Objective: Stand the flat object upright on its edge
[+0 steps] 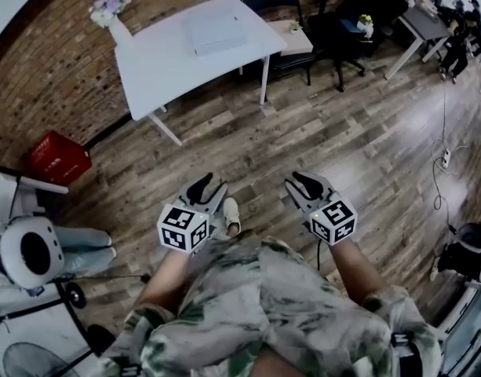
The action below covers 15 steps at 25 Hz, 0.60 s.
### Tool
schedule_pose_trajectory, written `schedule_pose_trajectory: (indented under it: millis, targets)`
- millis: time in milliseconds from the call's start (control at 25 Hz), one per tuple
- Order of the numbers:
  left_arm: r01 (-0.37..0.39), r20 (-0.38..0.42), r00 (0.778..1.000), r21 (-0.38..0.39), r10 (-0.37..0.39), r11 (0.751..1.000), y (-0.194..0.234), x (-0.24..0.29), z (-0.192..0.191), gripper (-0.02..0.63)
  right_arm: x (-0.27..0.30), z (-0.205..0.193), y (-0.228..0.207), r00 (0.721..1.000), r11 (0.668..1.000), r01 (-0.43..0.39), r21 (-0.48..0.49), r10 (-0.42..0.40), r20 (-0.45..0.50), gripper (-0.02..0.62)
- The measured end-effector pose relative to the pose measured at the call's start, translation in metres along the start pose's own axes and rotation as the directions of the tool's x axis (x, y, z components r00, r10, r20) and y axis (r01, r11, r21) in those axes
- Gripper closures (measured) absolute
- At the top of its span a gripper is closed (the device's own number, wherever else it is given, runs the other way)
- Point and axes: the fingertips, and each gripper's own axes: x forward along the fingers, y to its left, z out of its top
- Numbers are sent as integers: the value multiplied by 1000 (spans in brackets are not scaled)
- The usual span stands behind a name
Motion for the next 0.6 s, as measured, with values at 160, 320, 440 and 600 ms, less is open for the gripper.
schedule_pose_trajectory:
  millis: [160, 320, 440, 600]
  targets:
    - [11, 15, 1000, 21, -11, 1000, 41, 20, 33, 436, 47, 32, -19, 1000, 1000, 13, -13, -13, -5, 472]
    - [23, 10, 1000, 15, -23, 1000, 90, 34, 54, 434, 94, 59, -35, 1000, 1000, 26, 3, -26, -7, 472]
    - [35, -5, 999, 8, -35, 999, 129, 43, 64, 434, 128, 75, -45, 999, 999, 39, 12, -39, -22, 472]
    - [56, -20, 998, 21, -56, 998, 162, 62, 76, 434, 159, 92, -62, 998, 998, 58, -6, -58, -24, 472]
